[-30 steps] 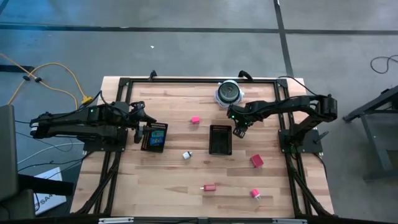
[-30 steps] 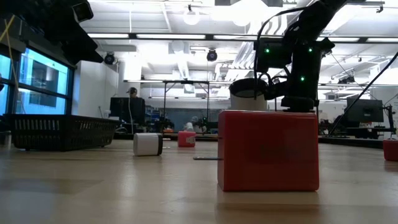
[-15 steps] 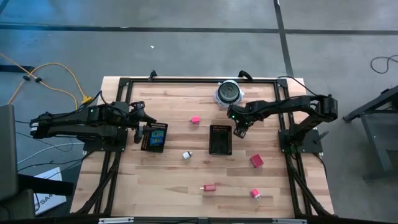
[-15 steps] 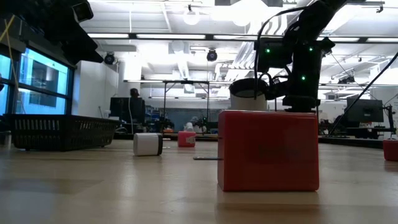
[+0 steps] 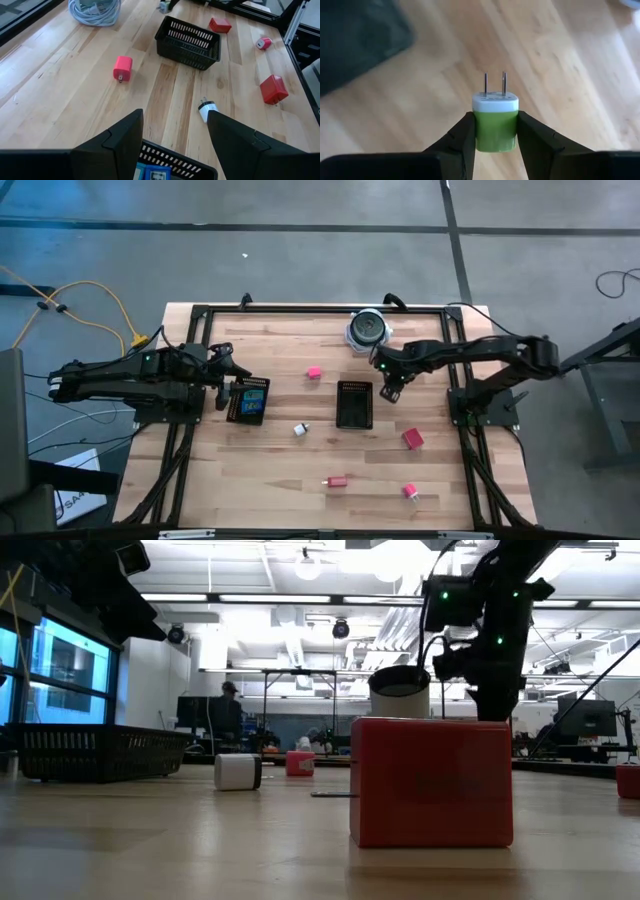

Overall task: Pick & Place Office items
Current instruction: Put the green charger adapter into the right black bin

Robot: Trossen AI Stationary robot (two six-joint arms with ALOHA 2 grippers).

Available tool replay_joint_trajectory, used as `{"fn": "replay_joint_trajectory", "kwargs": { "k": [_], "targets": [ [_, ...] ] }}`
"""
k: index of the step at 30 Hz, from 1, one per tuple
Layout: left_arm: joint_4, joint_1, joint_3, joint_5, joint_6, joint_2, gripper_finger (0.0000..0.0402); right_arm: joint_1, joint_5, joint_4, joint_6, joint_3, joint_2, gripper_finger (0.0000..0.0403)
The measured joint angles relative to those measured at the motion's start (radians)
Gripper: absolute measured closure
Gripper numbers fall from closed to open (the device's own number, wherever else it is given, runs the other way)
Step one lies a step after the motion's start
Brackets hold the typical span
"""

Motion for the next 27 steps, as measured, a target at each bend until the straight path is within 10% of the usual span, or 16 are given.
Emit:
{"fn": "replay_joint_trajectory", "kwargs": {
  "k": [27],
  "targets": [
    [0.0,0.0,0.0,0.0,0.0,0.0,0.0186,0.214,0.002,-0.025,0.02,0.182,-0.119,0.0291]
  ]
}}
